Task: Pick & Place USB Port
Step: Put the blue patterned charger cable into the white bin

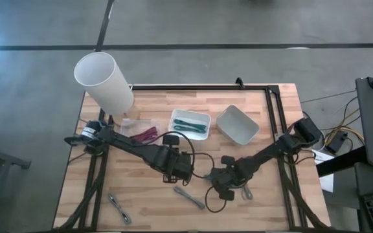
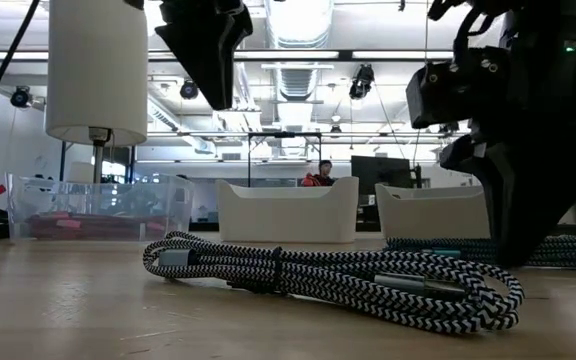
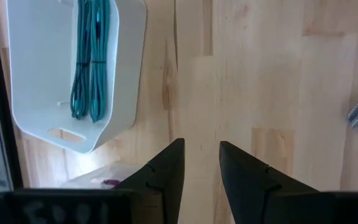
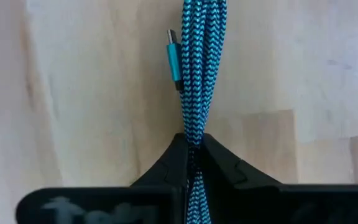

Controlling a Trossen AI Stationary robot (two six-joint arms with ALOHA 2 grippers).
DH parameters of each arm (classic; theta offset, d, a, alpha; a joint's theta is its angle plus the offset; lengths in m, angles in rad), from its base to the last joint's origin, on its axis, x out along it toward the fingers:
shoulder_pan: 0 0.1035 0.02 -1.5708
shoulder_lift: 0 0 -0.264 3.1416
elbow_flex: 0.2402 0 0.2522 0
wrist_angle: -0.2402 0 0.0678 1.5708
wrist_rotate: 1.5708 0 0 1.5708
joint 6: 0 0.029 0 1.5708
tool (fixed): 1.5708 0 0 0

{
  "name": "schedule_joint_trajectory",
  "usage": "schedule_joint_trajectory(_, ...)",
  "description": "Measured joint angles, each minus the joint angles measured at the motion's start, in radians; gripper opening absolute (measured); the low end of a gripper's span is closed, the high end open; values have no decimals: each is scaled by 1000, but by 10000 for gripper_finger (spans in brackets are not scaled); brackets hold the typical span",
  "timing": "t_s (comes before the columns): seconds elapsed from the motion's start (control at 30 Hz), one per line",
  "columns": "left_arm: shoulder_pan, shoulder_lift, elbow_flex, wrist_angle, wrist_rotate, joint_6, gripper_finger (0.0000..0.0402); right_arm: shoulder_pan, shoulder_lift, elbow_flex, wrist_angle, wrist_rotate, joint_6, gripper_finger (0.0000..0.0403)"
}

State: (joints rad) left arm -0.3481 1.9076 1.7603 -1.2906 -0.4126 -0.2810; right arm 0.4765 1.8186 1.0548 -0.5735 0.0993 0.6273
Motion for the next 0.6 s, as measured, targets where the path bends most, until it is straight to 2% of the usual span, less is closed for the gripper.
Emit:
schedule_joint_trajectory(0.2, 0, -12, 0, -67, -1, -5, 120, -27, -71, 53, 4, 18, -112, 24)
schedule_joint_trajectory(0.3, 0, -29, 0, -81, -22, -11, 119, -61, -106, 86, 2, 110, -209, 24)
schedule_joint_trajectory(0.43, 0, -65, -1, -83, -105, -3, 119, -131, -145, 138, 15, 264, -391, 24)
schedule_joint_trajectory(0.6, 1, -112, -1, -88, -212, -5, 119, -240, -140, 175, 111, 243, -581, 24)
